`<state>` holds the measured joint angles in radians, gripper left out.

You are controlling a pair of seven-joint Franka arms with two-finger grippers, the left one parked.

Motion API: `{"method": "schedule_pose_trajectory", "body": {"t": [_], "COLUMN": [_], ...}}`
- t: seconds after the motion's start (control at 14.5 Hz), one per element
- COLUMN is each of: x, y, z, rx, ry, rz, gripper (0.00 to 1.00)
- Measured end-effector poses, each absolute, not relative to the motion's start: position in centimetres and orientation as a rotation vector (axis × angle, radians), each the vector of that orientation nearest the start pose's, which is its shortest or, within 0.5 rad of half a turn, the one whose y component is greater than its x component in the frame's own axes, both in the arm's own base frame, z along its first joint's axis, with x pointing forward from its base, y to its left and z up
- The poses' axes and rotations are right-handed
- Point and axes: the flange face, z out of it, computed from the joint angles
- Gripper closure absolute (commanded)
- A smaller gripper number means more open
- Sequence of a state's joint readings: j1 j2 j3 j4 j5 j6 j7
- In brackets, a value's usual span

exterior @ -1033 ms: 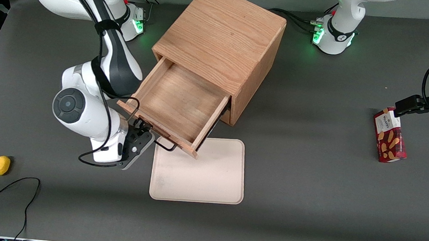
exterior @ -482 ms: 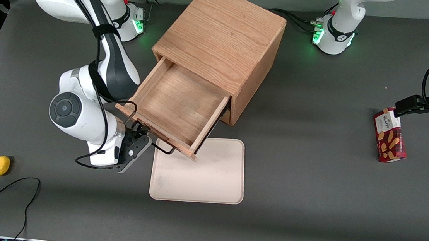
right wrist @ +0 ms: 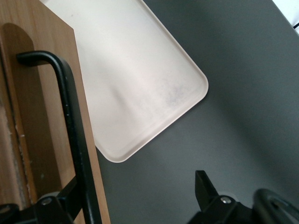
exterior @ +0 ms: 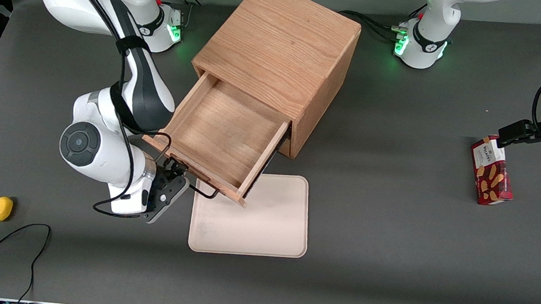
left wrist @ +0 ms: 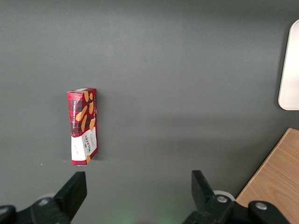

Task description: Open upper drawer

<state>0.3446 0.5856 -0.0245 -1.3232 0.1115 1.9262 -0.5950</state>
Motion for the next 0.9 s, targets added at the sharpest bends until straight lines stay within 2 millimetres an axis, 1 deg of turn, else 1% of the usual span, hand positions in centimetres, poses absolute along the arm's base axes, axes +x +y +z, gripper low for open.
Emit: {"method": "schedule_pose_trajectory", "body": {"t": [0.34, 0.55, 0.69, 0.9], "x": [68.8, 68.8, 68.8, 68.6], "y": [23.2, 23.2, 23.1, 22.7], "z": [39.6, 39.8, 40.7, 43.1], "rx": [-2.77, -2.769, -2.767, -2.763], "ry": [-1.289, -1.29, -1.29, -1.289], "rz": [-0.05, -0.048, -0.043, -0.017], "gripper": [0.0, 0.0, 0.0, 0.0]}}
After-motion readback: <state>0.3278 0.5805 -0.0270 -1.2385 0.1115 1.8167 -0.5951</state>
